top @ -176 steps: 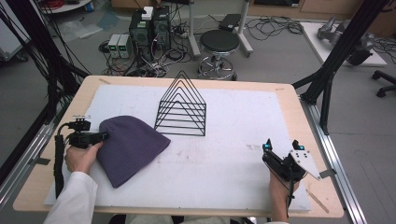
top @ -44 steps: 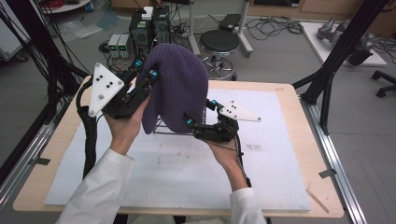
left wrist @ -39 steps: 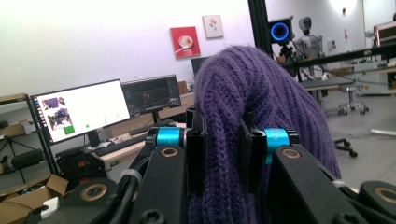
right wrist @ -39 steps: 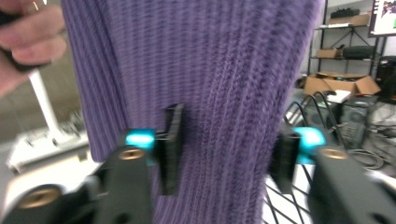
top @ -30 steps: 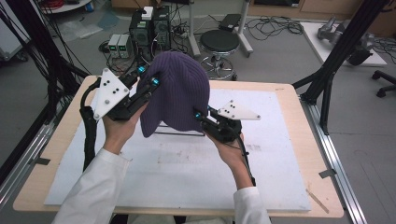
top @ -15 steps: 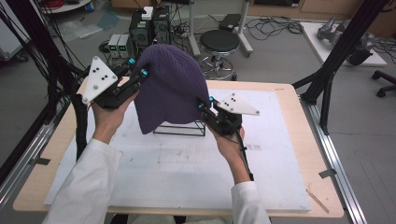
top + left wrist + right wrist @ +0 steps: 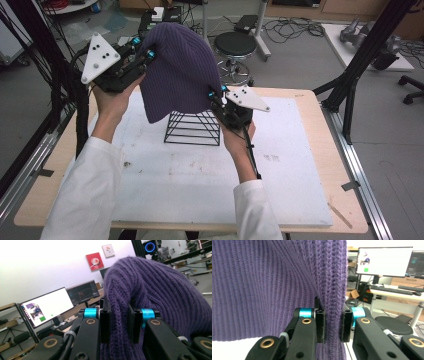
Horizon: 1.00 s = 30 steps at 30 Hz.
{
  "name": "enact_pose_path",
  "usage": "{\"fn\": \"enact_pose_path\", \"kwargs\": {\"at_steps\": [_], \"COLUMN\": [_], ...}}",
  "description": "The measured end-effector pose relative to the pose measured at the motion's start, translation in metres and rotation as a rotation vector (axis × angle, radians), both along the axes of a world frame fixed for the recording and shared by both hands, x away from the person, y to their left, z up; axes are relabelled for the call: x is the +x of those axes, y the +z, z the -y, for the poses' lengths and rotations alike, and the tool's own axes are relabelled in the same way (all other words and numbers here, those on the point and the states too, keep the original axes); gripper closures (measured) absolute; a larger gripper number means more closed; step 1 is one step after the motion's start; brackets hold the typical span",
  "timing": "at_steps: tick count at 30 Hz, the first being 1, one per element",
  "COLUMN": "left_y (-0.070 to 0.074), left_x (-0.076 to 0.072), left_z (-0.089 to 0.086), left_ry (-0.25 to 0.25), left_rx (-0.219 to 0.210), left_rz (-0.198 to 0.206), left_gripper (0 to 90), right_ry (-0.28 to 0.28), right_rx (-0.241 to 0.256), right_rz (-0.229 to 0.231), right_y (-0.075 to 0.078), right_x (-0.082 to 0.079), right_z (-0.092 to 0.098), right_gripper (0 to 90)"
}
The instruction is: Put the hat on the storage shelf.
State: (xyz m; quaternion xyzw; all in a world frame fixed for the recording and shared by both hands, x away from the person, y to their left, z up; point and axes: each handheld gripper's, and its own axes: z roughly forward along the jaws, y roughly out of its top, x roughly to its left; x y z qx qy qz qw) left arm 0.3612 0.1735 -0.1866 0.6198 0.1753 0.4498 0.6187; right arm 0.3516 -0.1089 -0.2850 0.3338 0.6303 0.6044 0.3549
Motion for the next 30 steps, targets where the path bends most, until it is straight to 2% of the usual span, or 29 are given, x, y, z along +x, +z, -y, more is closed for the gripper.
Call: {"fn": "enact_pose_path", "kwargs": {"at_steps": [2, 6, 7, 14, 20, 25, 30], "left_y": [0.002, 0.004, 0.005, 0.002, 0.001, -0.004, -0.020], "left_x": [0.005, 0.014, 0.015, 0.018, 0.019, 0.022, 0.029], "left_z": [0.001, 0.003, 0.004, 0.006, 0.004, 0.005, 0.006], "left_ry": [0.002, -0.017, -0.013, -0.014, -0.008, -0.011, -0.019], "left_rx": [0.004, -0.015, -0.003, 0.010, 0.017, 0.023, 0.019], "left_rz": [0.002, 0.002, 0.006, 0.005, 0.003, -0.004, -0.030], "left_gripper": [76.6, 76.6, 76.6, 76.1, 76.0, 76.0, 76.0], "right_ry": [-0.018, -0.033, -0.040, -0.064, -0.078, -0.095, -0.118], "right_rx": [0.004, 0.022, 0.021, 0.009, -0.012, -0.035, -0.056], "right_rz": [-0.002, 0.011, 0.013, 0.003, 0.017, 0.001, -0.024], "right_y": [0.001, 0.004, 0.005, 0.003, 0.001, -0.002, -0.010], "right_x": [0.004, 0.008, 0.010, 0.017, 0.019, 0.019, 0.020], "right_z": [-0.001, 0.000, 0.000, 0.000, -0.005, -0.007, -0.006], "right_gripper": [80.5, 80.4, 80.5, 80.1, 80.1, 80.2, 80.1]}}
